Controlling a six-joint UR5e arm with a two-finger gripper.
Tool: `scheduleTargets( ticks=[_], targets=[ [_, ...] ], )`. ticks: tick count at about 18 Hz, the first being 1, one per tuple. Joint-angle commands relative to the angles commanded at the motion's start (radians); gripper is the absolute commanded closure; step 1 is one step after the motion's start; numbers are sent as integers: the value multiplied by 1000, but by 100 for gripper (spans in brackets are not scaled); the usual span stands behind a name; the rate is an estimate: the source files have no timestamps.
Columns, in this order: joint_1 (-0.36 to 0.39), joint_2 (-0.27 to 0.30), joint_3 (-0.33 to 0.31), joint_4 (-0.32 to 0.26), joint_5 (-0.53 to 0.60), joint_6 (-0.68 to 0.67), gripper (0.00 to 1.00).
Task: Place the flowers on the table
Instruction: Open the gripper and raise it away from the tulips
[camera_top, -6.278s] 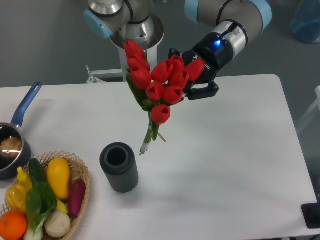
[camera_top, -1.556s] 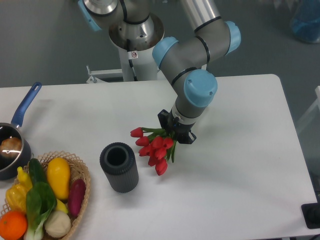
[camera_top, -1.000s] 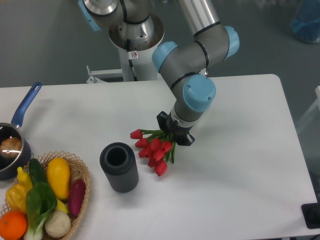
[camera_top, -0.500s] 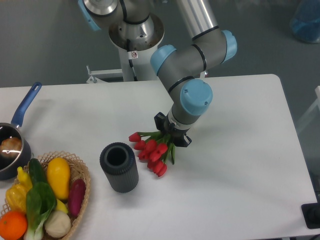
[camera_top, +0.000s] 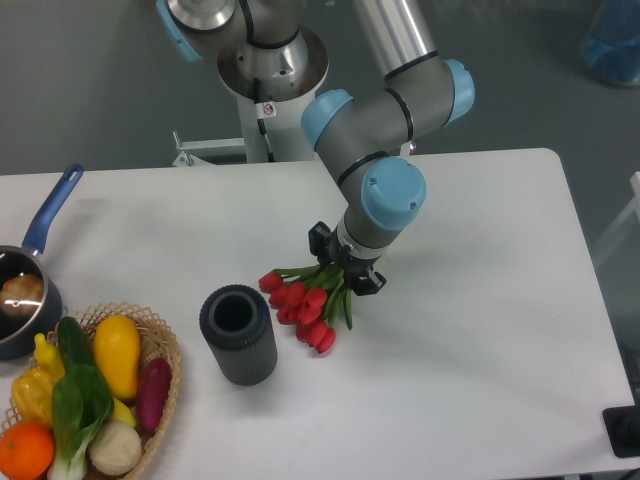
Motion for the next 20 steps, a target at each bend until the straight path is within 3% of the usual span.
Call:
scheduleTargets(
  ticks=[3,4,5,10,16,20],
  targets=[
    [15,31,9,2,0,0,16],
    [15,40,12,2,0,-3,5],
    [17,52,18,3,0,-6,0],
    [31,100,77,-2,-8,-11,0],
    [23,134,173,32,-2,9,0],
    [23,202,163,34,-6,11,0]
  ],
)
